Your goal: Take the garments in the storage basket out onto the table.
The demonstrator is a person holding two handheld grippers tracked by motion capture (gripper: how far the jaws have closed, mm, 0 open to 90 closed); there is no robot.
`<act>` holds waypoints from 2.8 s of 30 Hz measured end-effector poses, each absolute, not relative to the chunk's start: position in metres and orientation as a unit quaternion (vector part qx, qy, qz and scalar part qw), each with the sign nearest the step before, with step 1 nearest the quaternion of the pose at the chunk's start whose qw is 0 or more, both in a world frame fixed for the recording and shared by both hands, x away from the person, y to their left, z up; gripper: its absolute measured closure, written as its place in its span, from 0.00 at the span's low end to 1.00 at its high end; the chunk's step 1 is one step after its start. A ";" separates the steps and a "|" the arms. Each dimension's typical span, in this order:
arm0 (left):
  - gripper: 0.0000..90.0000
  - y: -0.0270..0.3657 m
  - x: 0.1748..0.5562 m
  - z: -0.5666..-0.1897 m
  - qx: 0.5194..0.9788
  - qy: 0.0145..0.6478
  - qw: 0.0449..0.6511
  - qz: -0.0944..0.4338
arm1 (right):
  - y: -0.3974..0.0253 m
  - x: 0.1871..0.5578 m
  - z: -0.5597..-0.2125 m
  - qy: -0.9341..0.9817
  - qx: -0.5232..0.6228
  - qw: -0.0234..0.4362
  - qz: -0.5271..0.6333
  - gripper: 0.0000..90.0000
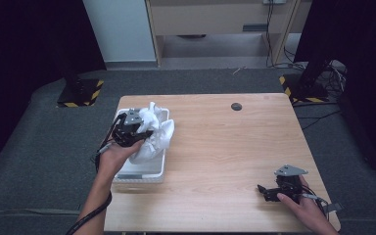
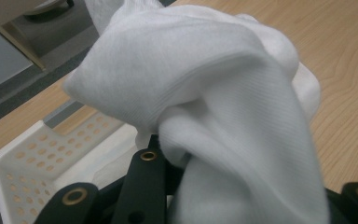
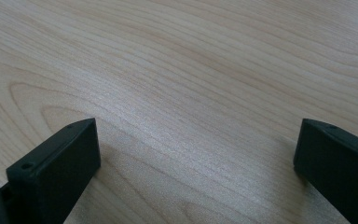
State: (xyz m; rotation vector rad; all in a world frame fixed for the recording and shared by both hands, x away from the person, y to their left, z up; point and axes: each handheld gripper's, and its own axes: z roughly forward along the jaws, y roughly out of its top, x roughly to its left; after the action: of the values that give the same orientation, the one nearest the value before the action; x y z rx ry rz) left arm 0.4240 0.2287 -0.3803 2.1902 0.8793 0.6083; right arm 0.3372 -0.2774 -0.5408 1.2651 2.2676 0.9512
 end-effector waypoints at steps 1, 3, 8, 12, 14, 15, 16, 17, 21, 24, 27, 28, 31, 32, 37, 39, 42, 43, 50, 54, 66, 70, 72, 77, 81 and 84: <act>0.81 0.228 0.424 -0.380 0.844 0.338 0.345 0.234 | -0.277 0.337 -0.541 0.806 0.449 0.187 0.338 0.01; 0.81 0.228 0.423 -0.378 0.845 0.337 0.345 0.234 | -0.277 0.337 -0.541 0.805 0.449 0.187 0.338 0.01; 0.81 0.225 0.422 -0.376 0.846 0.332 0.345 0.233 | -0.277 0.337 -0.541 0.806 0.449 0.187 0.338 0.01; 0.81 0.222 0.421 -0.375 0.846 0.332 0.349 0.230 | -0.277 0.337 -0.541 0.806 0.449 0.187 0.338 0.01; 0.81 0.221 0.420 -0.374 0.848 0.330 0.346 0.230 | -0.277 0.337 -0.541 0.806 0.449 0.187 0.338 0.01; 0.81 0.220 0.420 -0.373 0.847 0.329 0.348 0.230 | -0.278 0.337 -0.541 0.806 0.449 0.188 0.338 0.01; 0.81 0.219 0.420 -0.373 0.847 0.328 0.350 0.230 | -0.277 0.337 -0.541 0.806 0.449 0.187 0.338 0.01; 0.81 0.219 0.420 -0.372 0.847 0.327 0.350 0.230 | -0.277 0.337 -0.541 0.806 0.449 0.187 0.338 0.01; 0.81 0.215 0.419 -0.369 0.848 0.322 0.351 0.230 | -0.277 0.337 -0.541 0.806 0.449 0.187 0.338 0.01; 0.81 0.212 0.418 -0.368 0.848 0.320 0.353 0.231 | -0.277 0.337 -0.541 0.806 0.449 0.187 0.338 0.01; 0.81 0.210 0.417 -0.368 0.847 0.320 0.356 0.230 | -0.277 0.337 -0.541 0.806 0.449 0.187 0.338 0.01; 0.81 0.209 0.417 -0.367 0.849 0.317 0.354 0.230 | -0.277 0.337 -0.541 0.806 0.449 0.187 0.338 0.01; 0.81 0.207 0.416 -0.367 0.850 0.315 0.356 0.227 | -0.277 0.337 -0.541 0.806 0.449 0.187 0.338 0.01; 0.81 0.206 0.416 -0.367 0.850 0.315 0.357 0.226 | -0.277 0.337 -0.541 0.806 0.449 0.187 0.338 0.01; 0.81 0.201 0.414 -0.365 0.852 0.310 0.358 0.222 | -0.277 0.337 -0.541 0.806 0.449 0.187 0.338 0.01; 0.81 0.199 0.414 -0.364 0.853 0.308 0.359 0.221 | -0.277 0.337 -0.541 0.806 0.449 0.187 0.338 0.01; 0.81 0.195 0.413 -0.362 0.854 0.304 0.360 0.220 | -0.277 0.337 -0.541 0.806 0.449 0.187 0.338 0.01; 0.81 0.194 0.413 -0.361 0.855 0.302 0.360 0.220 | -0.277 0.337 -0.541 0.806 0.449 0.187 0.338 0.01; 0.81 0.186 0.411 -0.360 0.855 0.297 0.365 0.216 | -0.277 0.337 -0.541 0.806 0.449 0.187 0.338 0.01; 0.81 0.180 0.410 -0.359 0.855 0.295 0.368 0.215 | -0.277 0.337 -0.541 0.806 0.449 0.187 0.338 0.01; 0.81 0.162 0.405 -0.355 0.856 0.286 0.376 0.209 | -0.277 0.337 -0.541 0.806 0.448 0.187 0.338 0.01; 0.81 0.158 0.404 -0.355 0.860 0.279 0.374 0.206 | -0.277 0.337 -0.541 0.806 0.448 0.187 0.338 0.01; 0.81 0.155 0.403 -0.356 0.860 0.280 0.375 0.205 | -0.277 0.337 -0.541 0.807 0.447 0.187 0.338 0.01; 0.81 0.150 0.402 -0.356 0.862 0.275 0.376 0.201 | -0.277 0.337 -0.541 0.806 0.449 0.186 0.338 0.01; 0.81 0.144 0.402 -0.356 0.862 0.273 0.378 0.197 | -0.277 0.337 -0.541 0.806 0.448 0.186 0.338 0.01; 0.81 0.137 0.401 -0.356 0.864 0.268 0.380 0.194 | -0.277 0.337 -0.541 0.807 0.448 0.186 0.338 0.01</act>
State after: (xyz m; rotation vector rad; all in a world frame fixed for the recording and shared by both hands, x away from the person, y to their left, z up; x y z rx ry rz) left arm 0.4007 0.1366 -0.3556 2.2067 0.6834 0.4948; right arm 0.3371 -0.2772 -0.5408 1.2617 2.2715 0.9520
